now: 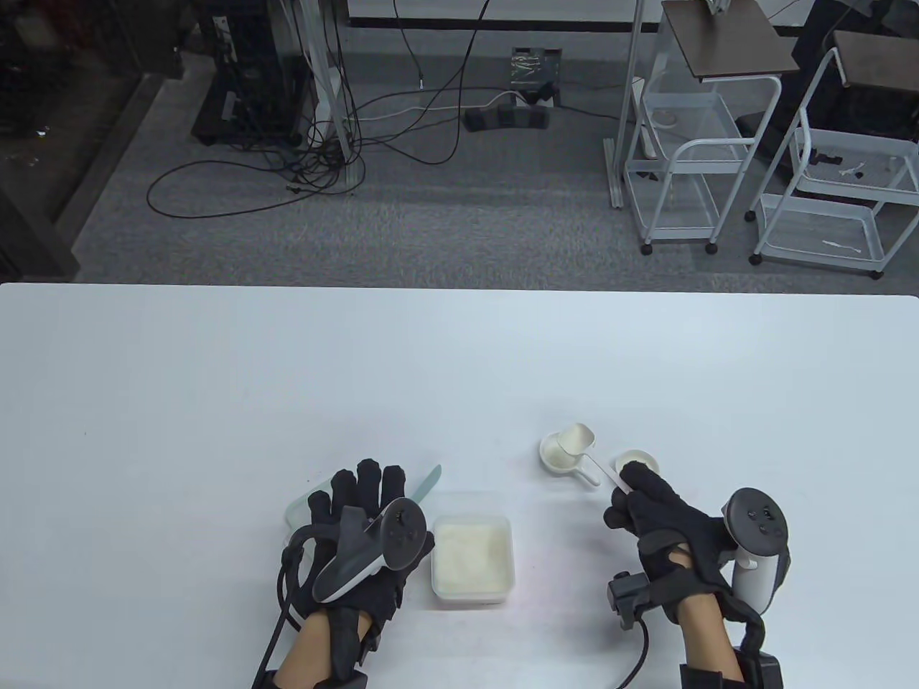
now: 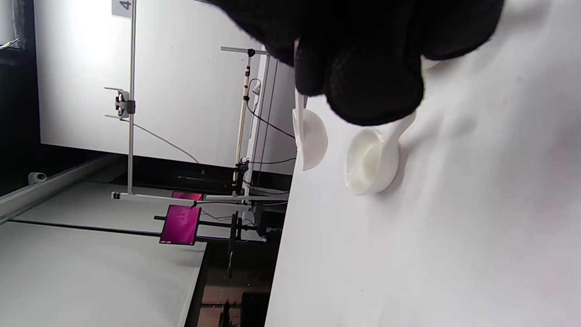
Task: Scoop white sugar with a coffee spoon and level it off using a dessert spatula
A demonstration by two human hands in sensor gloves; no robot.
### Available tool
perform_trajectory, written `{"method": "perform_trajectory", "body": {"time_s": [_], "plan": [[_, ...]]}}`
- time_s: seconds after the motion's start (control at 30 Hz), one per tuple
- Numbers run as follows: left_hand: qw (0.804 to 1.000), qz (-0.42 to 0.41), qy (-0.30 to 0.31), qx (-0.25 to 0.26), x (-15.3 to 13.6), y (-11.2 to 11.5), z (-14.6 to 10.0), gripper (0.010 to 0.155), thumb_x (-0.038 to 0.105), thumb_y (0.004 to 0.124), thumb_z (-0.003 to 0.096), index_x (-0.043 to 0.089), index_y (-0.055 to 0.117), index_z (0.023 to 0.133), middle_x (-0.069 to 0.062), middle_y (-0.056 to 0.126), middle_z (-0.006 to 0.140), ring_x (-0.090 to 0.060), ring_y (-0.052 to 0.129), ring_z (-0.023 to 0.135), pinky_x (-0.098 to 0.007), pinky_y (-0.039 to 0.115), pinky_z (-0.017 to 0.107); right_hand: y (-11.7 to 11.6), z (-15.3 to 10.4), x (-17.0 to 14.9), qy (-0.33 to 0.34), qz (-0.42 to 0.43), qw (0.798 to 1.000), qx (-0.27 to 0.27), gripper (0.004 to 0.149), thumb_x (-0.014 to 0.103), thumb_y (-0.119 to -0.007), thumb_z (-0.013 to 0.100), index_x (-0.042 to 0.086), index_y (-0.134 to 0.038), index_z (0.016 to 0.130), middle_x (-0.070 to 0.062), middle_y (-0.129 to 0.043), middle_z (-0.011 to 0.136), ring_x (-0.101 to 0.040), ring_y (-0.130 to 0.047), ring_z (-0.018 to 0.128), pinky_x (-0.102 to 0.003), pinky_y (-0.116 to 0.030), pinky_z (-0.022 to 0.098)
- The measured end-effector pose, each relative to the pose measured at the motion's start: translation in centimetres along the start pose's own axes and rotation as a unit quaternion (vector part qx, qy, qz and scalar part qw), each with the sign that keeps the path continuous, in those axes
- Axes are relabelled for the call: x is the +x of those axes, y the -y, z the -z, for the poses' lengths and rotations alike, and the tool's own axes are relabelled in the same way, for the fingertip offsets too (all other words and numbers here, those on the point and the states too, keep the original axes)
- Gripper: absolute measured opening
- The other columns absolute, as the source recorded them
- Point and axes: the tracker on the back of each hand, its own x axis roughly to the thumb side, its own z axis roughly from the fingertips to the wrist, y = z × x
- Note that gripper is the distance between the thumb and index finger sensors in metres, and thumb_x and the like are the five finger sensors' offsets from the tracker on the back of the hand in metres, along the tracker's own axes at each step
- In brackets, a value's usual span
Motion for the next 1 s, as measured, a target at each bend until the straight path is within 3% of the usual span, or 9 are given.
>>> {"method": "perform_trajectory", "body": {"time_s": [0.67,1.0], "plan": [[1.000,0.009,-0.006,-0.024,-0.2,0.0,0.0,0.096,0.066,0.068,0.0436,0.015,0.030,0.116,-0.026,0.027,0.121,-0.059,0.041,0.106,-0.077,0.039,0.071,-1.9,0.4,0.0,0.010,-0.104,0.994,-0.014,0.053,0.006,-0.070,0.047,0.001,-0.061,0.099,-0.033,-0.075,0.082,-0.045,-0.087,0.067,-0.068,-0.064,0.059],[0.999,0.013,-0.009,-0.033,-0.2,0.0,0.1,0.097,0.066,0.067,0.0436,0.015,0.029,0.116,-0.027,0.026,0.121,-0.060,0.039,0.106,-0.077,0.039,0.071,-3.2,0.1,0.7,0.048,-0.192,0.980,-0.018,0.052,0.005,-0.070,0.047,0.005,-0.063,0.098,-0.033,-0.072,0.084,-0.046,-0.085,0.069,-0.068,-0.062,0.060]]}}
